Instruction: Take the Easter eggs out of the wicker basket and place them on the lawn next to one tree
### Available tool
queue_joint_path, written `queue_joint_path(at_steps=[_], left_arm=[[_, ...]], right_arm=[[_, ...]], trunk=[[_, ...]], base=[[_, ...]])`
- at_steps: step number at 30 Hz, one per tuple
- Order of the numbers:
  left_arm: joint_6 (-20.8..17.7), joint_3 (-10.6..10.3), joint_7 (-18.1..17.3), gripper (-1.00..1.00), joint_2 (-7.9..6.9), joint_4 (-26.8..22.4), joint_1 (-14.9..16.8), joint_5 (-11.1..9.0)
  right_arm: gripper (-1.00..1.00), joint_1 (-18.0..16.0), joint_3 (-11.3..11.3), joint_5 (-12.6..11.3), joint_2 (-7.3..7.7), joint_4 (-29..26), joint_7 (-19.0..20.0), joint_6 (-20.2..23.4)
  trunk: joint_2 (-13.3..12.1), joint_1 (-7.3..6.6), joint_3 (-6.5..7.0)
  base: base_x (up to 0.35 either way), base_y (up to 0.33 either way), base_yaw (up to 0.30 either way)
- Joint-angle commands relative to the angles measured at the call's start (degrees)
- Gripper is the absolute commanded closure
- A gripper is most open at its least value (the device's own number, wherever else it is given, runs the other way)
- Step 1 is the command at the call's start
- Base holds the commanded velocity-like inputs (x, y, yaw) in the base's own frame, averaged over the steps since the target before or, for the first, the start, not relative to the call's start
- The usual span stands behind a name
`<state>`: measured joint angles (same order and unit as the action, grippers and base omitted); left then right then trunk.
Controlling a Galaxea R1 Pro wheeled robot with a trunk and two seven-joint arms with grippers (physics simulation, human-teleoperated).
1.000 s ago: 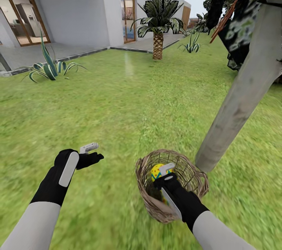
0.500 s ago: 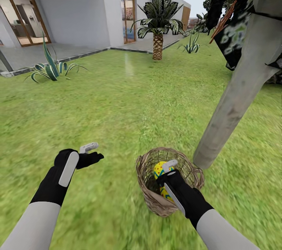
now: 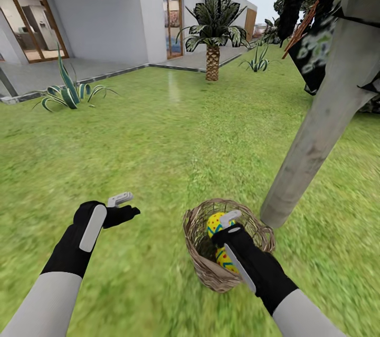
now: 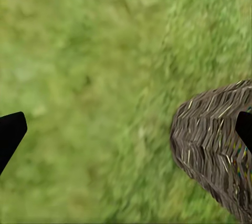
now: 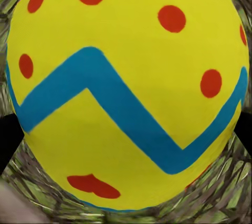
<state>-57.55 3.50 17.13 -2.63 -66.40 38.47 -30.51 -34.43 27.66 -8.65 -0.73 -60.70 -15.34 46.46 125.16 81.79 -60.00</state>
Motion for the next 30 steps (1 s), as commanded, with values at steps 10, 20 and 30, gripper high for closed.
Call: queue_joint_path(at_steps=[10,20,30], left_arm=[[-0.17,-0.06,0.47,-1.00,-0.01,-0.04,0.03,-0.60],[-0.11,-0.07,0.45,-1.00,-0.01,0.07,0.03,-0.60],[-0.11,0.01,0.45,-1.00,-0.01,0.10,0.03,-0.60]], right_arm=[[1.00,3.39,-3.35,-0.58,1.41,-13.54,-0.66,8.74],[1.00,3.58,-4.84,-0.58,1.93,-15.16,-0.40,8.68],[1.00,3.58,-5.19,-0.58,2.03,-15.41,-0.57,8.74]], trunk=[[0.02,-0.01,-0.05],[0.02,-0.01,0.00],[0.02,-0.01,0.64]], base=[[0.000,0.000,0.000],[0.000,0.000,-0.007],[0.000,0.000,-0.191]])
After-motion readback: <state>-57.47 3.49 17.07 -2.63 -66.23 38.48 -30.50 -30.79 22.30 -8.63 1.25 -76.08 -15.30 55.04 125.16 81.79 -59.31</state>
